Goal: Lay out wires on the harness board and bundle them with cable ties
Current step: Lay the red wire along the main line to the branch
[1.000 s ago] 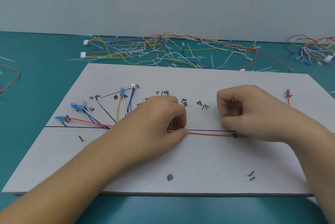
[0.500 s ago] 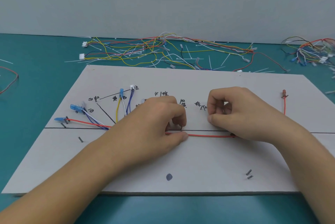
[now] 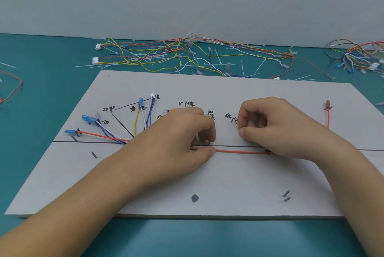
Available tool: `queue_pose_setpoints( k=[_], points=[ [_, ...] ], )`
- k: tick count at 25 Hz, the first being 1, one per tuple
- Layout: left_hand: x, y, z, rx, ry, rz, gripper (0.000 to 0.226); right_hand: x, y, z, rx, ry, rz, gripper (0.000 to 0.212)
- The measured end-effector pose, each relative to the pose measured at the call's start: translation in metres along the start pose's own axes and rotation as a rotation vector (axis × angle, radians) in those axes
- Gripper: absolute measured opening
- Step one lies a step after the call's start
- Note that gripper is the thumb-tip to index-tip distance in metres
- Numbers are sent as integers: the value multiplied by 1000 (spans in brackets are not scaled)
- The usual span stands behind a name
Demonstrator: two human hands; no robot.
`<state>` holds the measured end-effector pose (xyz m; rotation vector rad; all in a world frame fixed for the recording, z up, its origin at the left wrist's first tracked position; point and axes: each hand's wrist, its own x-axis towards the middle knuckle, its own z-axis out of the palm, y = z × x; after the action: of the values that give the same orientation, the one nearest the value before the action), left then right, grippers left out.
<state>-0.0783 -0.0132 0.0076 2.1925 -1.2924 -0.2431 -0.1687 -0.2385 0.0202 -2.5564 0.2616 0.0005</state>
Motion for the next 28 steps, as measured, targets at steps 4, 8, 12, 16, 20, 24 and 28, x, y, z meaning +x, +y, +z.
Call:
queue_pose_setpoints(
  k=[4, 8, 12, 16, 20, 24, 28],
  points=[
    [1, -3, 0, -20, 13, 21, 6, 1, 1, -1, 16, -6, 6, 19],
    [1, -1, 0, -25, 28, 43, 4, 2, 4, 0, 28, -17, 12, 17],
    [2, -8, -24, -41, 258, 38, 14, 3, 4, -1, 30, -21, 10, 15],
    [2, -16, -48, -63, 447, -47, 16, 3, 6, 0, 26, -24, -1, 15],
    [0, -37, -73, -46, 589, -259, 10, 3, 7, -1, 28, -25, -9, 15],
    [1, -60, -80, 40, 326, -479, 12, 3, 7, 0, 24, -24, -5, 15],
    [8, -69, -69, 82, 179, -505, 10, 4, 8, 0, 34, -25, -3, 14]
  ],
)
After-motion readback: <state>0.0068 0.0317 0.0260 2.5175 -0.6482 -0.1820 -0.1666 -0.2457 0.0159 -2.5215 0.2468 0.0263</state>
